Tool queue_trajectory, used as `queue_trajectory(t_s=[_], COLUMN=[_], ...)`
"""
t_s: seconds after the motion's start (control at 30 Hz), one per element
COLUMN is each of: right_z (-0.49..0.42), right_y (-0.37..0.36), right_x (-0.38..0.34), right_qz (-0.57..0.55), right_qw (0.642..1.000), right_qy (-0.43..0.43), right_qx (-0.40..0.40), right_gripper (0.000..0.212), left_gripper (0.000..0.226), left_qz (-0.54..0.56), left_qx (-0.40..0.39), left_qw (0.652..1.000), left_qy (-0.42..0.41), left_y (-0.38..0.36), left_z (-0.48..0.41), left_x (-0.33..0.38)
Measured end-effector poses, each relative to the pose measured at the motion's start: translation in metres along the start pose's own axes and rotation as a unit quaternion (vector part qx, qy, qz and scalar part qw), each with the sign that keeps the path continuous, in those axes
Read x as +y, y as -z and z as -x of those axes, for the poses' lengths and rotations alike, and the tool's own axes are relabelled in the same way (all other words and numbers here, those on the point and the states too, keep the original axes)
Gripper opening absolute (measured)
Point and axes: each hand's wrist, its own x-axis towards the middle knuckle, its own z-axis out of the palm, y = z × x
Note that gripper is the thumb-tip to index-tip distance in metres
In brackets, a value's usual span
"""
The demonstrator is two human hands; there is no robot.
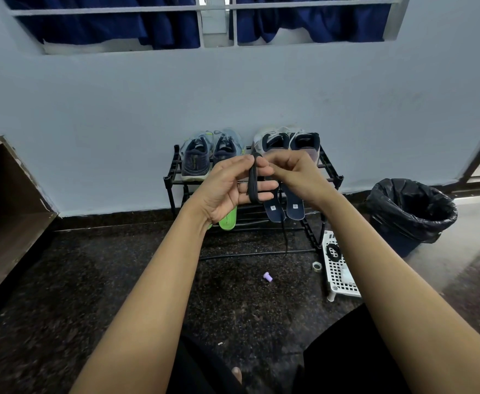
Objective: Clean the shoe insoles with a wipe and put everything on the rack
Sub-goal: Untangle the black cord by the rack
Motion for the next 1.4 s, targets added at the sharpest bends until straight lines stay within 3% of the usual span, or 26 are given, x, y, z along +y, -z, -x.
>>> queue_trajectory(t_s=[0.13,0.33,0.47,0.7,1.03,1.4], right_z=[0.002,0.008,0.009,0.014,0.015,0.008], right_y=[-0.002,-0.003,-0.001,0.001,0.003,0.006], right_x=[0.006,-0.002,0.003,0.001,-0.016,-0.026], right_qz=[0.055,0.042,0.053,0.016,-0.077,-0.140], right_qw=[0.998,0.993,0.984,0.966,0.976,0.987], right_qy=[-0.025,-0.075,-0.130,-0.200,-0.177,-0.081], right_qx=[-0.020,-0.078,-0.113,-0.162,-0.097,0.015], right_gripper=[0.017,0.023,0.009,0.019,0.022,0.018], left_gripper=[0.025,0.023,0.024,0.023,0.020,0.016], left_qz=[0.034,0.064,0.081,0.039,-0.067,-0.167], left_qx=[0.005,0.024,0.042,0.061,0.063,0.027], left_qw=[0.999,0.997,0.994,0.994,0.993,0.985], left_qy=[-0.009,-0.035,-0.062,-0.083,-0.076,-0.037], left_y=[0.002,0.004,0.005,0.008,0.009,0.008], left_z=[-0.002,-0.004,-0.006,-0.011,-0.011,-0.009], left_x=[0.000,-0.002,-0.002,-0.007,-0.013,-0.018])
